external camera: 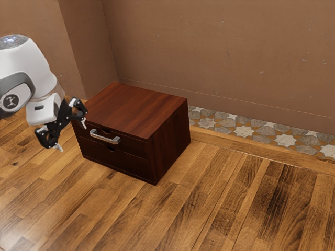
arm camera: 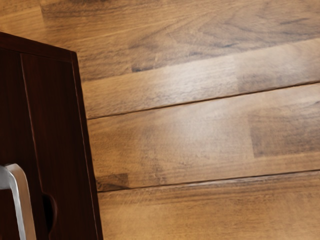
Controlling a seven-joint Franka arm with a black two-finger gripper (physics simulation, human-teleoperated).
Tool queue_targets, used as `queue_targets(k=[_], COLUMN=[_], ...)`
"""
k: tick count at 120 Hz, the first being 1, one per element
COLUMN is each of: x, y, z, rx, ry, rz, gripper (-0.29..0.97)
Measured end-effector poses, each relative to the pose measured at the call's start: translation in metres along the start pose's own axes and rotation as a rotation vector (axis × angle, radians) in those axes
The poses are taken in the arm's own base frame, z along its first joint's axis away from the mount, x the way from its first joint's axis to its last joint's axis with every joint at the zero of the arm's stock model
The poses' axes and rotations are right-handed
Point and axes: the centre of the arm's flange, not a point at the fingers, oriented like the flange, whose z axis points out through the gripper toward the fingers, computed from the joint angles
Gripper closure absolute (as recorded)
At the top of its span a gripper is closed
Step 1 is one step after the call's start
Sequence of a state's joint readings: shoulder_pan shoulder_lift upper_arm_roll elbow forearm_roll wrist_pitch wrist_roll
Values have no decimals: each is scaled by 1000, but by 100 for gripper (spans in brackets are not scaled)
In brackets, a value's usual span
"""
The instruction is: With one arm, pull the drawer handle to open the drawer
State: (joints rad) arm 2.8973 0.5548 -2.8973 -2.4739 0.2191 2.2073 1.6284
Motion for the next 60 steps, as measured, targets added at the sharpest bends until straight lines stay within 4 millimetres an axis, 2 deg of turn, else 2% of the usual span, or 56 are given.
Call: queue_targets(k=[20,30,60], x=[2,-3,5], y=[-12,-17,-11], z=[8,6,38], rx=[83,112,116], ry=[-18,-23,-18], rz=[42,33,11], gripper=[0,0,0])
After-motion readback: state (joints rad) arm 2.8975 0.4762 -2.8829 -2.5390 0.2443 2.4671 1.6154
